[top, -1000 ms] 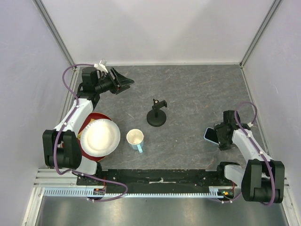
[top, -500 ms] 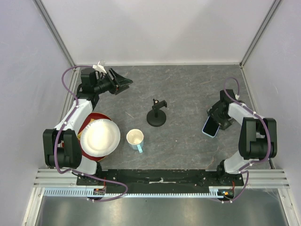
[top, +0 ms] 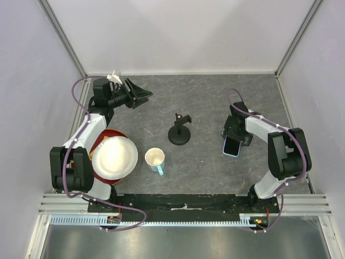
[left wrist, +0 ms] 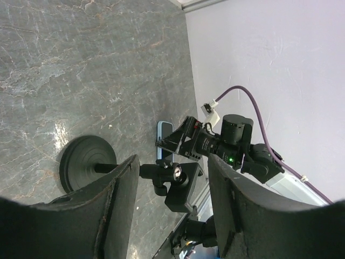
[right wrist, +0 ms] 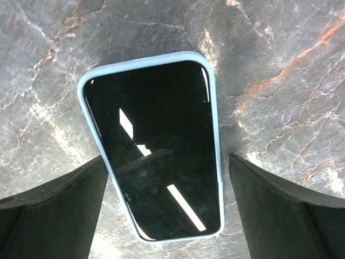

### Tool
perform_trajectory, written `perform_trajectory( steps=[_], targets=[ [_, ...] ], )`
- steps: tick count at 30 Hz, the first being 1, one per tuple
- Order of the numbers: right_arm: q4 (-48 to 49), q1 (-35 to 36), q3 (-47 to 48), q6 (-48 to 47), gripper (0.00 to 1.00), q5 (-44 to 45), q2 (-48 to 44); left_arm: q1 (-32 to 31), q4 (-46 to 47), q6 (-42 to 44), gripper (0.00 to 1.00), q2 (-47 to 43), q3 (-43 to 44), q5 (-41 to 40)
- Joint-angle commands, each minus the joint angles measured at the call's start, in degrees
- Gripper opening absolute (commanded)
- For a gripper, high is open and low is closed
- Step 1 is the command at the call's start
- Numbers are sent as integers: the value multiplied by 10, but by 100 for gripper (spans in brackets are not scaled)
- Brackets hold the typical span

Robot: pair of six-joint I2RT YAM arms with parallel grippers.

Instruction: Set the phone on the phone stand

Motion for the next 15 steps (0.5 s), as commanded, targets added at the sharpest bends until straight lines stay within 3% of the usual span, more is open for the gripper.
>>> perform_trajectory(
  steps=[1, 8, 15],
  targets=[
    [-28, 18, -10, -70, 98, 6, -17, 3, 29, -20, 60, 3, -1, 22],
    [-14, 26, -29, -78, 89, -65, -4, 3, 35, -22, 60, 5, -2, 27],
    [24, 27, -44, -91, 67, -116, 22, 1, 35, -19, 60, 12, 2, 34]
  ],
)
